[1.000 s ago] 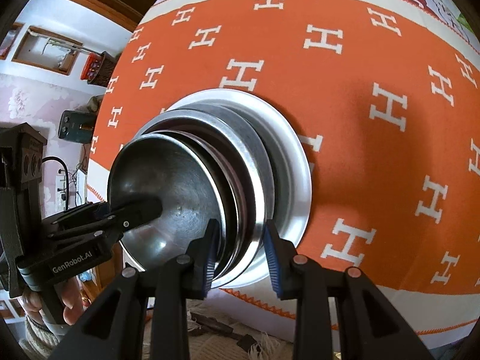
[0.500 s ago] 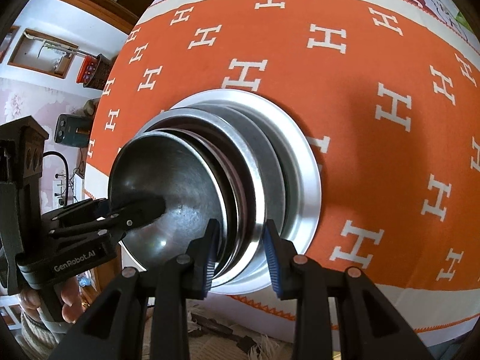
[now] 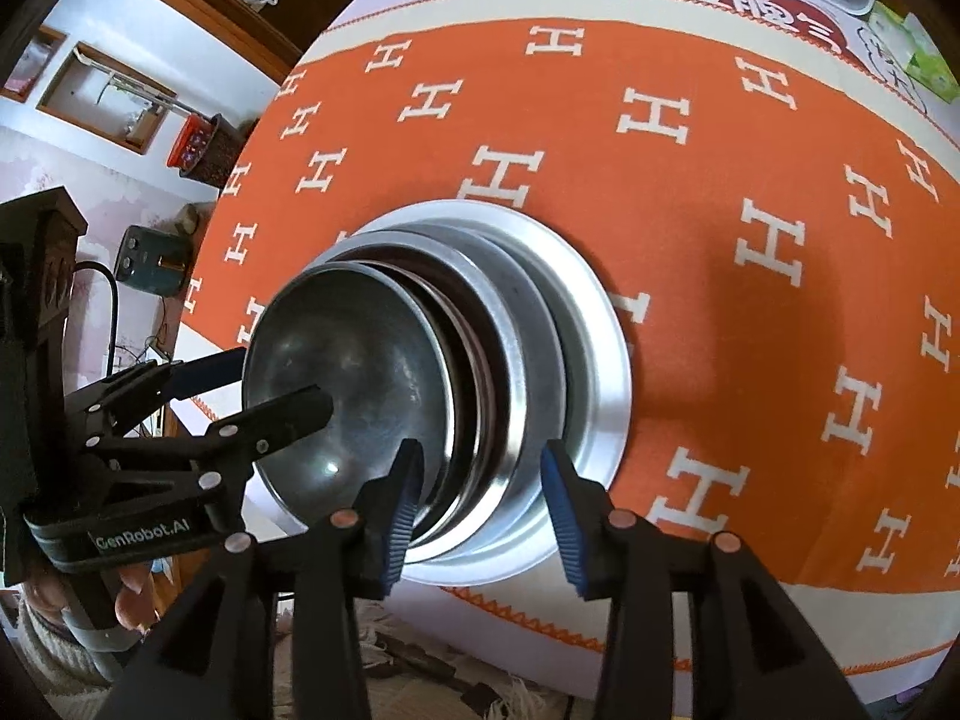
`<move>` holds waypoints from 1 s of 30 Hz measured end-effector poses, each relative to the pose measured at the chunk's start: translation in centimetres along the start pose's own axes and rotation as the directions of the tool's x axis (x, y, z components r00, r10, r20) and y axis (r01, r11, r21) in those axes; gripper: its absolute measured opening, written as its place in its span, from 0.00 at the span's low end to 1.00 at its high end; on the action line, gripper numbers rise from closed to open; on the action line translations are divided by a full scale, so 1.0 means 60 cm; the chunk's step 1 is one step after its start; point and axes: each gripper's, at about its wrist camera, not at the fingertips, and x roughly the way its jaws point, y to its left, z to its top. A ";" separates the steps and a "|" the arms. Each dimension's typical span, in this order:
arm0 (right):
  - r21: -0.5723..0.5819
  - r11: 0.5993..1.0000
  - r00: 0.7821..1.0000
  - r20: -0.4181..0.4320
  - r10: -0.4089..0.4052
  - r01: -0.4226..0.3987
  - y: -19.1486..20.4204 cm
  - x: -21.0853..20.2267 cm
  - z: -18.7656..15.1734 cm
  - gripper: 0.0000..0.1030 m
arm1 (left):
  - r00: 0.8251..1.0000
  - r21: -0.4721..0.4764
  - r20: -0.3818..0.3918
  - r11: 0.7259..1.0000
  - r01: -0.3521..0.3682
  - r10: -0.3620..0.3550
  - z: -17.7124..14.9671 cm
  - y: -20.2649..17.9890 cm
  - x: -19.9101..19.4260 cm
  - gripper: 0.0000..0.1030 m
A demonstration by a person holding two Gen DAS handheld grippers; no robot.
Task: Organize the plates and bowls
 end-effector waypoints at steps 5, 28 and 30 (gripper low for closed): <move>0.031 0.999 0.999 0.033 0.025 -0.026 -0.016 -0.021 -0.011 0.42 | 1.000 0.007 0.012 1.000 -0.007 0.007 -0.002 -0.007 -0.015 0.77; 0.151 0.979 0.936 0.306 -0.176 0.134 -0.059 -0.147 -0.074 0.42 | 0.959 0.139 0.277 0.985 -0.105 0.063 -0.041 -0.133 -0.145 0.89; 0.165 0.974 0.923 0.328 -0.199 0.152 -0.060 -0.161 -0.085 0.42 | 0.956 0.153 0.288 0.983 -0.105 0.057 -0.048 -0.146 -0.151 0.89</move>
